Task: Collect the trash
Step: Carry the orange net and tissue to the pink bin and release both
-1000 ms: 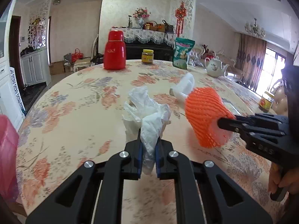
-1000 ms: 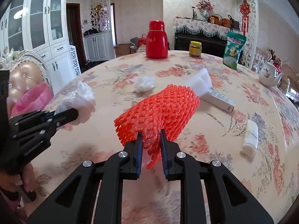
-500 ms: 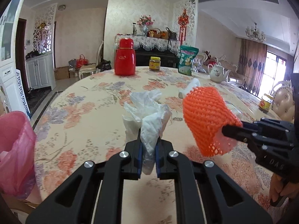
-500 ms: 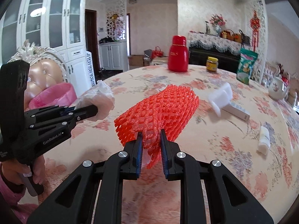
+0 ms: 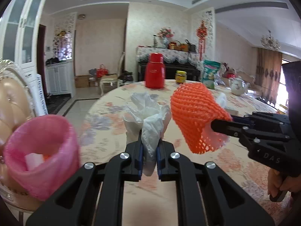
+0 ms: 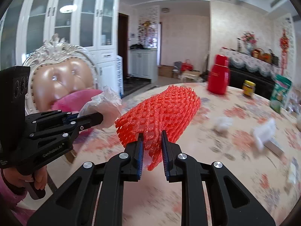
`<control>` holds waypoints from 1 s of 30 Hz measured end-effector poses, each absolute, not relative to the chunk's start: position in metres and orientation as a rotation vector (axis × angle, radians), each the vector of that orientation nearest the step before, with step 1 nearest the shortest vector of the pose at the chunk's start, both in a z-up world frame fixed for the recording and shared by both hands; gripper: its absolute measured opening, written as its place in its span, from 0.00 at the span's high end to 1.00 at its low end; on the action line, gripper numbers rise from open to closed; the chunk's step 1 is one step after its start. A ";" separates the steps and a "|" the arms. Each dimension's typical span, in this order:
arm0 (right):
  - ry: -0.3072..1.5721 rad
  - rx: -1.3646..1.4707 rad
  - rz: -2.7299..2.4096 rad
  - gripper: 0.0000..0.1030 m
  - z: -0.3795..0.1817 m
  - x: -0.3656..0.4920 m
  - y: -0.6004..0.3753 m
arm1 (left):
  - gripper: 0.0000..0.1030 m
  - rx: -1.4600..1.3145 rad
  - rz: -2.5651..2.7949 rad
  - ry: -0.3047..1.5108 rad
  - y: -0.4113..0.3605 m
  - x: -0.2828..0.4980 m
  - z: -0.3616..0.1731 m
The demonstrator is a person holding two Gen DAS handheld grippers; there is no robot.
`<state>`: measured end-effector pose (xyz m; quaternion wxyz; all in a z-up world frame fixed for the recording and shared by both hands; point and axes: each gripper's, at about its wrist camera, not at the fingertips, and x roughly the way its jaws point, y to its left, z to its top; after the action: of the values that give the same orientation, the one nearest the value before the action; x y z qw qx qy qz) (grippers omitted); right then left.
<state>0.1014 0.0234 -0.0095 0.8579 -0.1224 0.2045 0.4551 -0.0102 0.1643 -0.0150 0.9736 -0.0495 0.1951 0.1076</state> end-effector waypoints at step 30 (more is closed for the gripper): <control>0.439 -0.460 1.384 0.37 -0.031 0.079 0.300 | 0.39 -0.271 0.697 0.358 0.418 -0.091 -0.034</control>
<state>0.0790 0.2999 -0.0309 0.7239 -0.2083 0.1989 0.6269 -0.0910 0.4176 -0.0339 0.9153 -0.1317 0.1738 0.3386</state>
